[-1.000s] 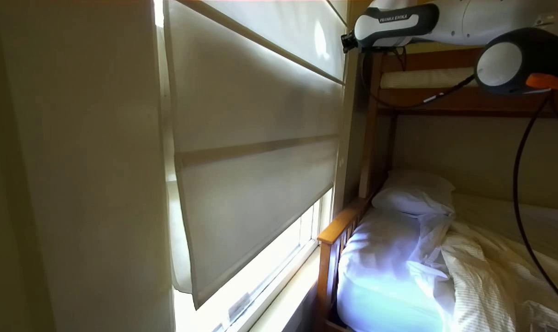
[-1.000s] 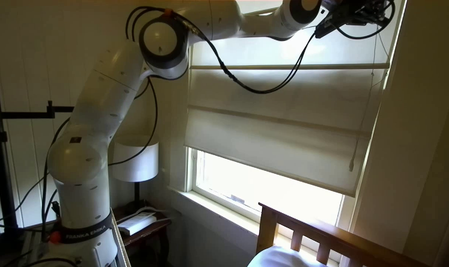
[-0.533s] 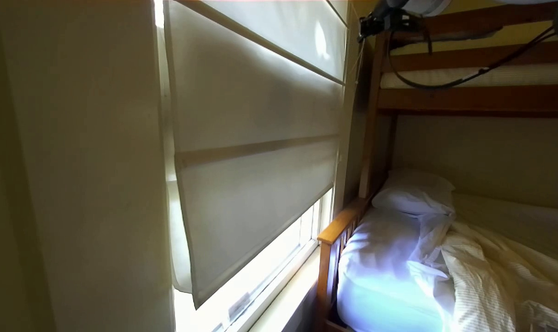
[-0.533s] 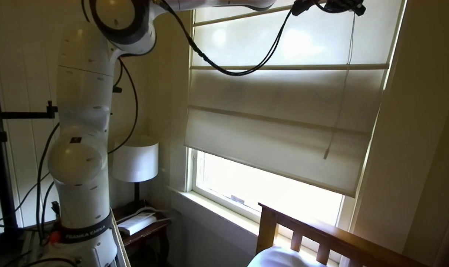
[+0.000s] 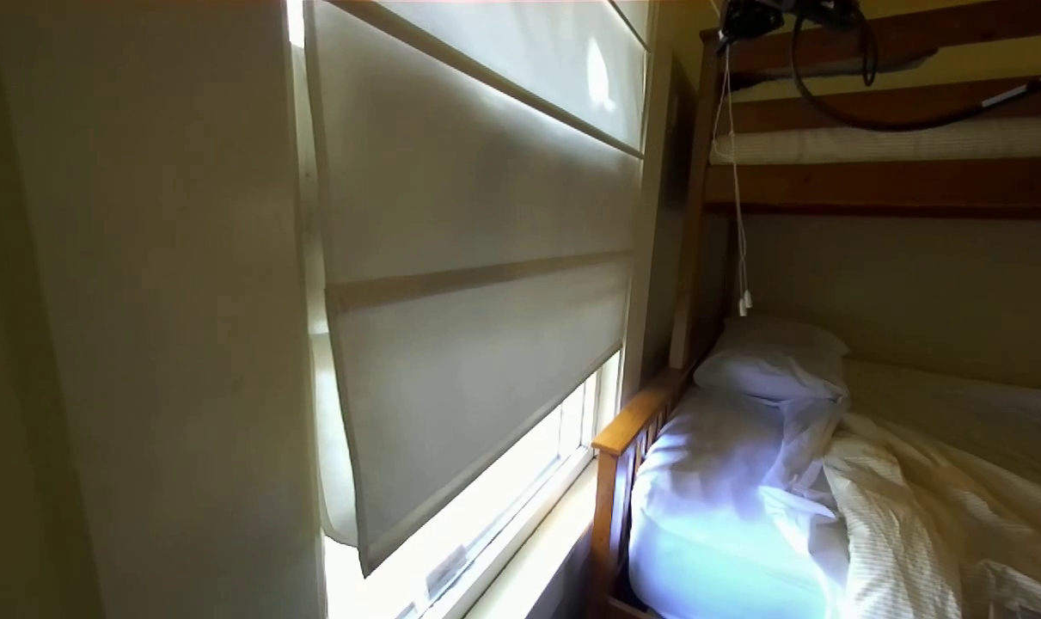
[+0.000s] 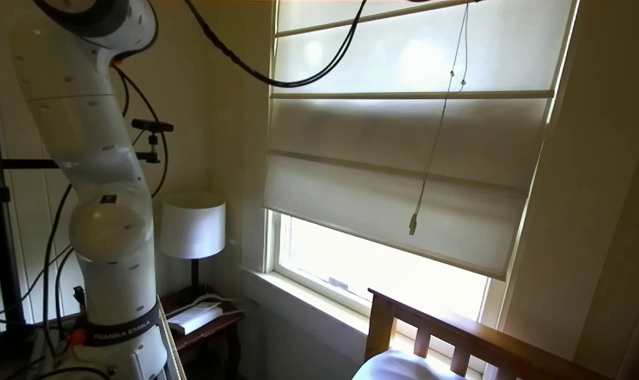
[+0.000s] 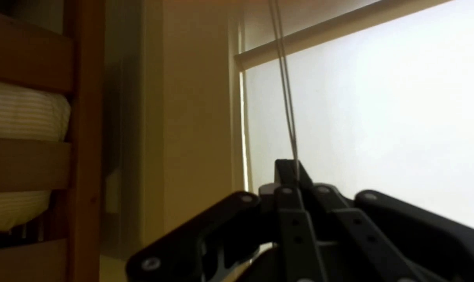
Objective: Close the blinds of the window
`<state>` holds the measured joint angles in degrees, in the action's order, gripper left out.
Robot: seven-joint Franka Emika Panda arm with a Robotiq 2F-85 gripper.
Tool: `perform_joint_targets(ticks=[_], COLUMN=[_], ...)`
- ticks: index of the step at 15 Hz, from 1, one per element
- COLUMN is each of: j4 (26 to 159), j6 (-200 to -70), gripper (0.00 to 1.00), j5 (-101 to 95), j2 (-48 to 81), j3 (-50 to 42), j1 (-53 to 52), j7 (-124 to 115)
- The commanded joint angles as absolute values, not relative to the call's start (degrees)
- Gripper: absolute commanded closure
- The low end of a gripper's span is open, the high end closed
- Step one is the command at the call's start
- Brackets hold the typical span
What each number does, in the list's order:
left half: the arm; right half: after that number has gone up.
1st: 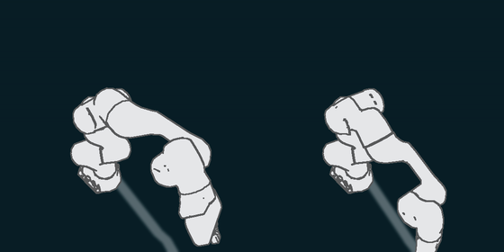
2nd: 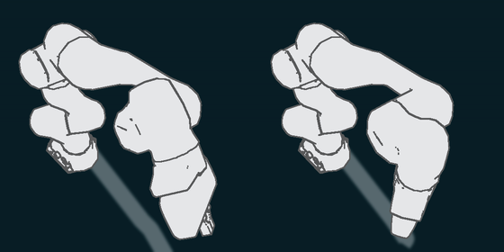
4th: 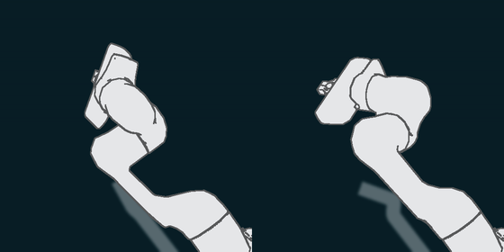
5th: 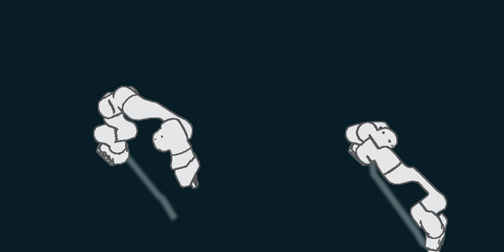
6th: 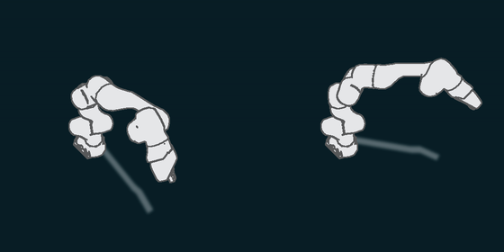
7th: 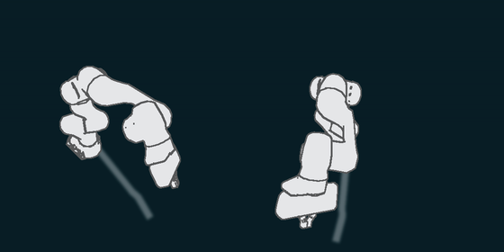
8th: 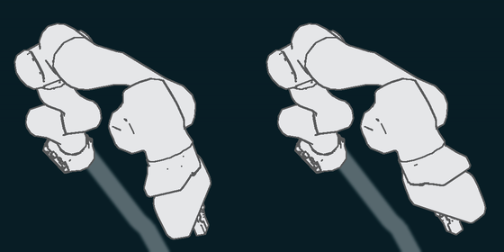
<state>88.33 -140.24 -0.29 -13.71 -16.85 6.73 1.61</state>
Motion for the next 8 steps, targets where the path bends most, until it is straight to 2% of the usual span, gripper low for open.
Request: perform_joint_targets(ticks=[1,8], j4=[101.11,112.27], j6=[-140.22,-145.20], gripper=[1.00,1.00], j5=[8.01,21.86], j2=[-21.73,-24.36], j3=[-16.34,-15.41], j1=[4.40,-2.87], j7=[6.63,16.59])
